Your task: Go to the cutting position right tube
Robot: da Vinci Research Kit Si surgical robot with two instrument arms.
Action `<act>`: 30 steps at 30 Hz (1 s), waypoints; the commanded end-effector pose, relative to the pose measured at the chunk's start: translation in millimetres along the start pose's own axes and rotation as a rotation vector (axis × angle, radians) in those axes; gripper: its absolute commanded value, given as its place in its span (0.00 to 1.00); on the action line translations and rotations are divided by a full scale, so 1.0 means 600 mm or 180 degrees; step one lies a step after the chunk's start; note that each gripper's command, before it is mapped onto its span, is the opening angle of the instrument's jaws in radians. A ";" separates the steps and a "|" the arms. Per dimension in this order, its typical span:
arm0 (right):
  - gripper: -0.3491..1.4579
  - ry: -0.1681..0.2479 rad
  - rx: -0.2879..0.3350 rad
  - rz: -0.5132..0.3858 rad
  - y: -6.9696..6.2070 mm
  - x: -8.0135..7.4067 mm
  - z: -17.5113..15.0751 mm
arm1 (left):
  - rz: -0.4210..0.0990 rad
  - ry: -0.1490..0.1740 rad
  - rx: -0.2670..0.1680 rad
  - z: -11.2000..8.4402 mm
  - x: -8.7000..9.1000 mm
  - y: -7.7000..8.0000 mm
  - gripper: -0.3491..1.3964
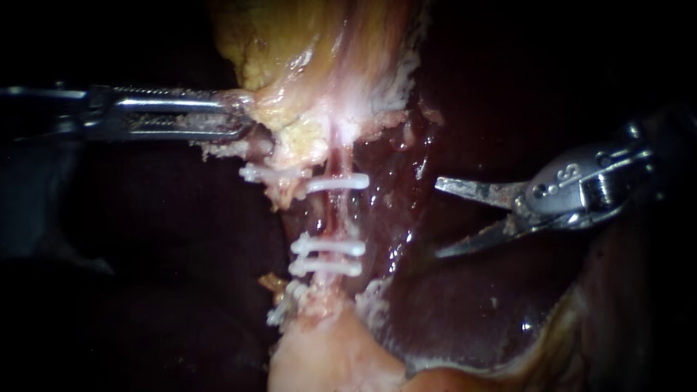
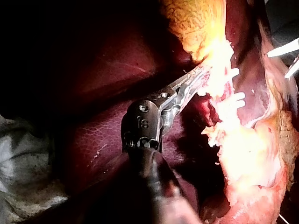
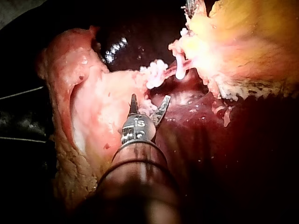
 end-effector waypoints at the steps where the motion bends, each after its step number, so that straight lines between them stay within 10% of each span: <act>1: 0.99 0.0001 -0.0004 -0.0001 0.0000 0.0000 0.0000 | -0.0004 -0.0003 -0.0006 -0.0003 0.0003 0.0001 0.00; 14: 0.99 0.0010 -0.0007 0.0000 0.0001 -0.0001 0.0000 | -0.0131 0.0234 -0.0075 -0.0132 0.0128 0.0017 0.00; 30: 0.98 0.0168 0.0296 0.0132 0.0001 -0.0006 0.0072 | -0.0130 0.0255 -0.0055 -0.0131 0.0123 0.0019 0.00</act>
